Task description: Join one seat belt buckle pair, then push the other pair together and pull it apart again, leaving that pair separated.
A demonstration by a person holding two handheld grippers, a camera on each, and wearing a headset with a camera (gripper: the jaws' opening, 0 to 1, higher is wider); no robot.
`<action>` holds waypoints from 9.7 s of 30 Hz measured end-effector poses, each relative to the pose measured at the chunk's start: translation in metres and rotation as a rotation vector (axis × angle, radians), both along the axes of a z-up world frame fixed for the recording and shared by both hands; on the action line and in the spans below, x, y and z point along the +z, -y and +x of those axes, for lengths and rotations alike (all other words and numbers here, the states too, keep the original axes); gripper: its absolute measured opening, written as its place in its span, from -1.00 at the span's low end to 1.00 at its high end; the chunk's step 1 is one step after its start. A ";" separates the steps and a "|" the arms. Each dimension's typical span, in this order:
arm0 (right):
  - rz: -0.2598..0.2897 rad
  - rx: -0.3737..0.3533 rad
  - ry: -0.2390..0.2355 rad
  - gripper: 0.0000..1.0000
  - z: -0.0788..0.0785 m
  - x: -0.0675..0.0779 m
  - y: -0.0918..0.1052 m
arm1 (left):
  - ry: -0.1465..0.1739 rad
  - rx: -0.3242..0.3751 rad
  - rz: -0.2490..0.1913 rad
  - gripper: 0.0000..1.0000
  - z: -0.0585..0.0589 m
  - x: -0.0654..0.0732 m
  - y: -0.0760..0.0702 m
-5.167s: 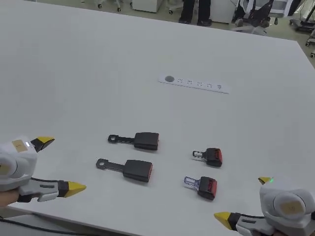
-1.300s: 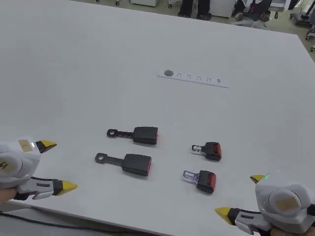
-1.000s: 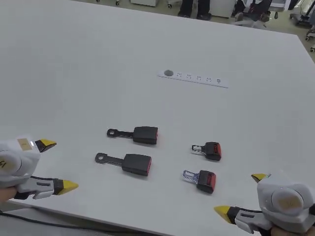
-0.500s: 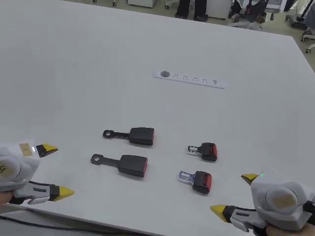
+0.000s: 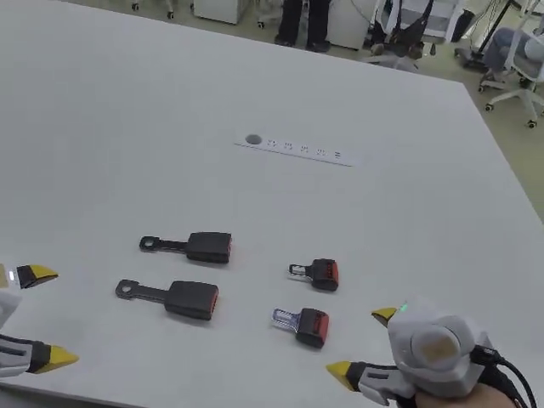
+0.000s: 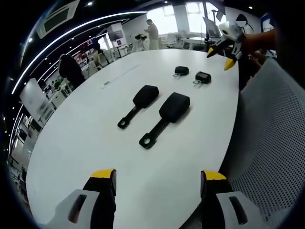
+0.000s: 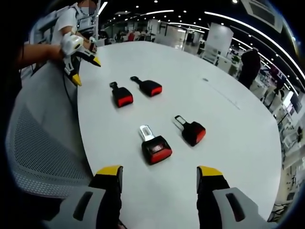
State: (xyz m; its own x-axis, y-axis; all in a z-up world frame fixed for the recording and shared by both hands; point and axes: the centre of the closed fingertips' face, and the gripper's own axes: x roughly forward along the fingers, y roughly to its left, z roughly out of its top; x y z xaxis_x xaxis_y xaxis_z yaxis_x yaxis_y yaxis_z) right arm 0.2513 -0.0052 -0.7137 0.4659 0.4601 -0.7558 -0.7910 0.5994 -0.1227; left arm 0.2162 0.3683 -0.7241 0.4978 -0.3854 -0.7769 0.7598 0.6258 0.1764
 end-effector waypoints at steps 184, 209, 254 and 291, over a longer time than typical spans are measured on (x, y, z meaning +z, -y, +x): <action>-0.142 0.636 -0.156 -0.39 0.040 -0.063 -0.172 | -0.213 -0.580 0.025 -0.30 0.071 -0.052 0.158; -0.114 0.612 -0.162 -0.39 0.044 -0.064 -0.188 | -0.203 -0.589 0.013 -0.29 0.073 -0.057 0.155; -0.149 0.614 -0.155 -0.37 0.040 -0.067 -0.186 | -0.208 -0.566 0.032 -0.28 0.072 -0.053 0.155; -0.107 0.554 -0.136 -0.18 0.042 -0.043 -0.180 | -0.153 -0.467 0.012 -0.11 0.082 -0.015 0.153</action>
